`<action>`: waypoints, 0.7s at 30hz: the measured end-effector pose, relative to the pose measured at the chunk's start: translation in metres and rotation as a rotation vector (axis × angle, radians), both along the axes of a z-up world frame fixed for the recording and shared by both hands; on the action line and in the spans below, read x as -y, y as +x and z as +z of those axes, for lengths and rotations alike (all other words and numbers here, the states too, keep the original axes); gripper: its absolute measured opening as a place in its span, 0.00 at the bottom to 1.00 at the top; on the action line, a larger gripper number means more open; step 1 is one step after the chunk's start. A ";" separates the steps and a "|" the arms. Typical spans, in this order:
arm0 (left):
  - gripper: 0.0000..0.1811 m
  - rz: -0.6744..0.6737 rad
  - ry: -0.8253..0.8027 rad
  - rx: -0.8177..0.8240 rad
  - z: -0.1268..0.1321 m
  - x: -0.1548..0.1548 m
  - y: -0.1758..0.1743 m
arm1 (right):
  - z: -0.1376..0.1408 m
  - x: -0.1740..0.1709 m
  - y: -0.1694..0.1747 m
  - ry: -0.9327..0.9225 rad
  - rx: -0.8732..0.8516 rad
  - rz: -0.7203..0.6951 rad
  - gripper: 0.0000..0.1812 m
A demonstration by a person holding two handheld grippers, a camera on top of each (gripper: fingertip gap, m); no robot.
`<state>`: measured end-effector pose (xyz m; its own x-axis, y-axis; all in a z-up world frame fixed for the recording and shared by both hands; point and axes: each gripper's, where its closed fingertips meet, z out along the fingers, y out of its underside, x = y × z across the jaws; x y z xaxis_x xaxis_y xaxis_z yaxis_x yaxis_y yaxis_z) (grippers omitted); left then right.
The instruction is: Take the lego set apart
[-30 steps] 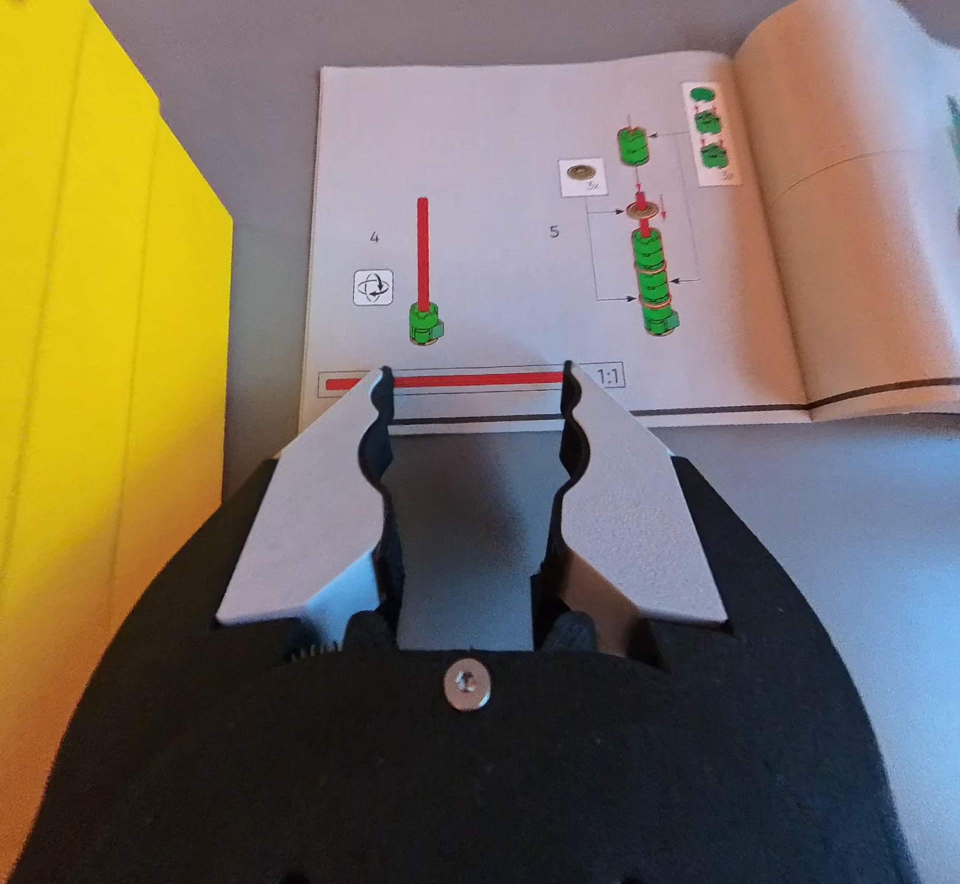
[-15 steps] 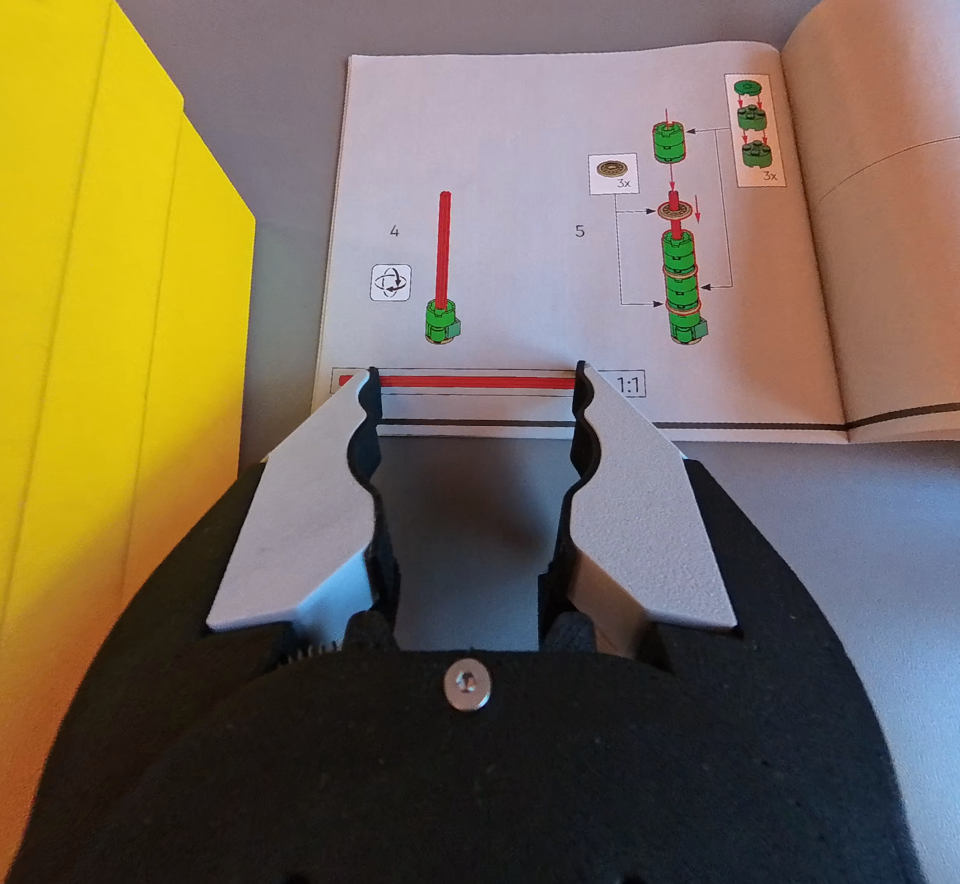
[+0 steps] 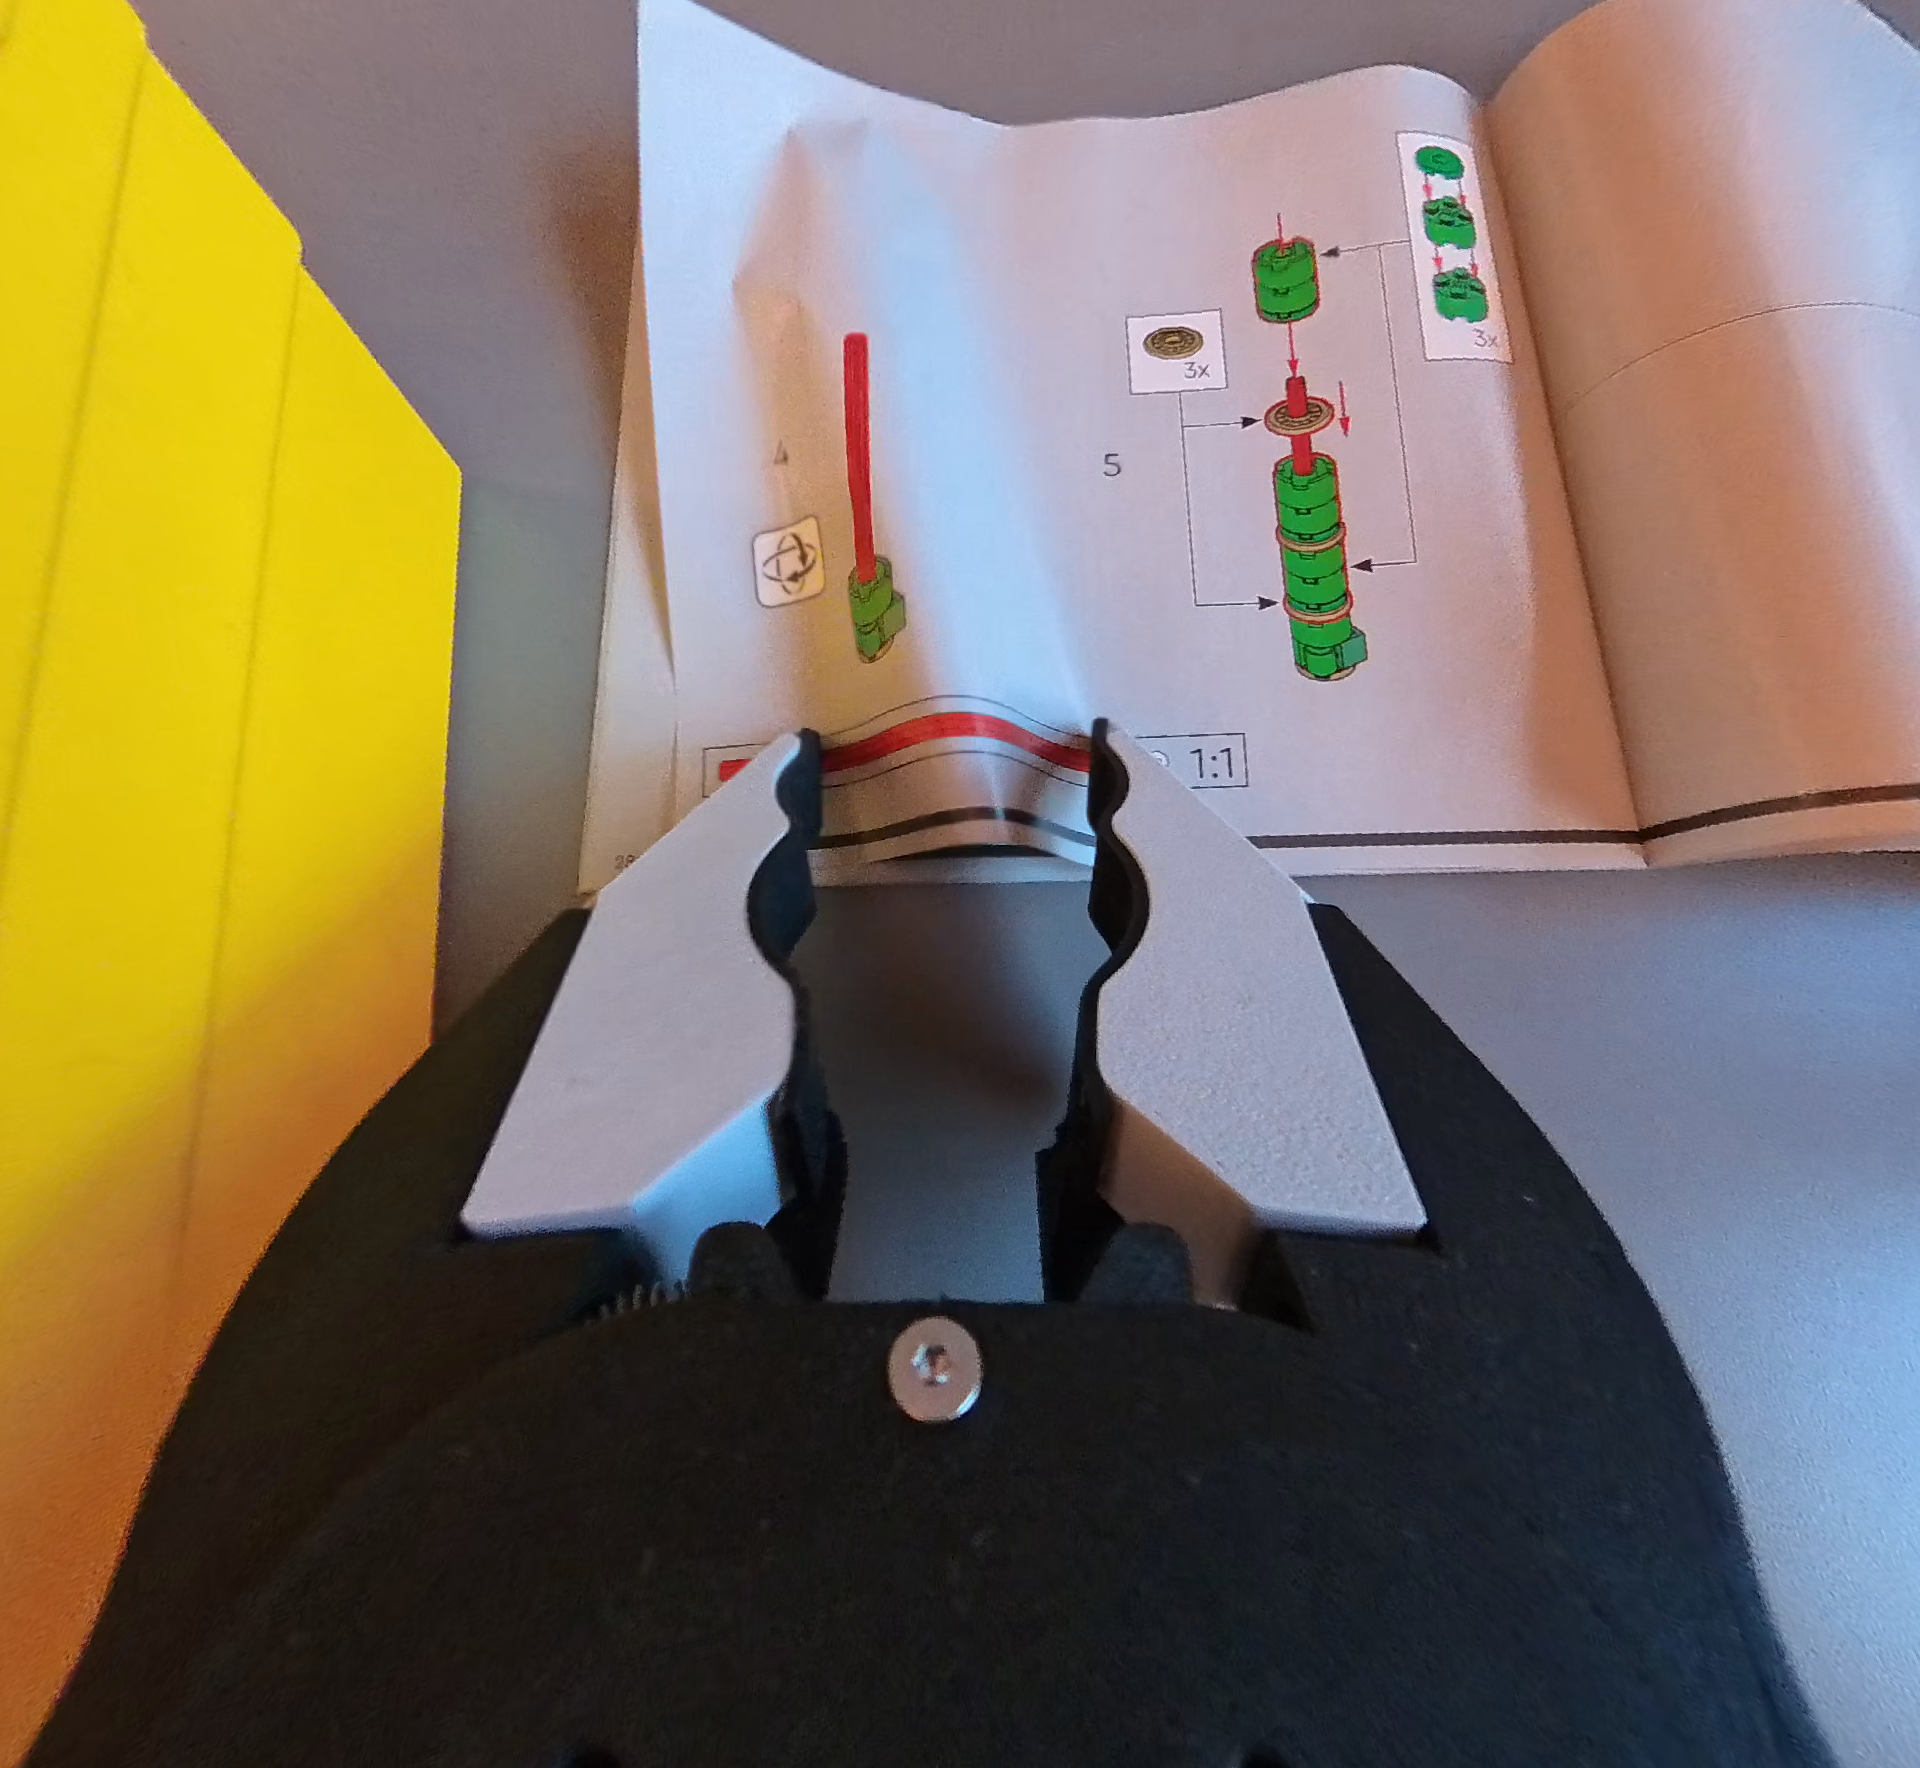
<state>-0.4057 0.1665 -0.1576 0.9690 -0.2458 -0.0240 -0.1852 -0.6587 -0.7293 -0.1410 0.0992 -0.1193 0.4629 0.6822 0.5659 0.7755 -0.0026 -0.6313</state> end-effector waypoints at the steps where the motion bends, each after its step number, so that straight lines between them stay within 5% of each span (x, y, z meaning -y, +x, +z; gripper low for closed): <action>1: 0.27 -0.003 0.001 0.000 0.000 0.000 0.001 | 0.000 0.000 0.001 -0.002 0.003 -0.003 0.11; 10: 0.03 -0.095 0.002 -0.035 0.001 0.004 0.019 | 0.016 0.009 0.016 -0.012 -0.023 -0.004 0.17; 21: 0.01 -0.127 0.095 -0.200 0.024 0.005 0.026 | 0.010 0.008 0.018 -0.038 -0.029 -0.016 0.18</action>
